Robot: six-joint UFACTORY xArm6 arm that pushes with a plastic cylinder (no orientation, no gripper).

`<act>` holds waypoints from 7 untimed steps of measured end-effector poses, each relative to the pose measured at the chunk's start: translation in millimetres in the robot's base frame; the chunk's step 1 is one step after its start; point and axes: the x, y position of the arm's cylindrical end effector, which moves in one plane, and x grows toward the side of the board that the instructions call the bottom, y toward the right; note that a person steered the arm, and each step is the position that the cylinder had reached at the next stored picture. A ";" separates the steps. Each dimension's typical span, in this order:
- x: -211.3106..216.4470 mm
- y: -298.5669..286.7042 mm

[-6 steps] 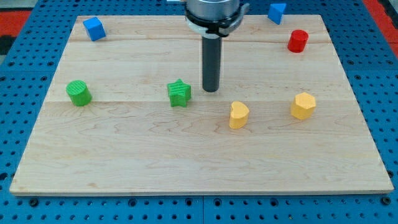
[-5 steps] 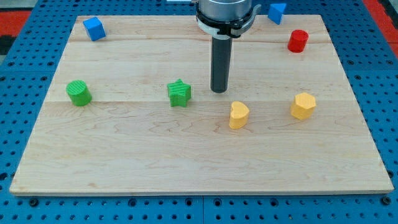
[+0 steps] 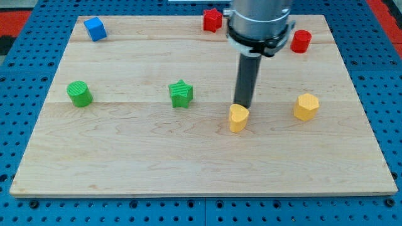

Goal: Move the yellow heart towards the bottom left

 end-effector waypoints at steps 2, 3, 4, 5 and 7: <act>30.0 -4.8; 47.9 16.9; 60.2 38.2; 69.5 40.7; 78.3 -44.7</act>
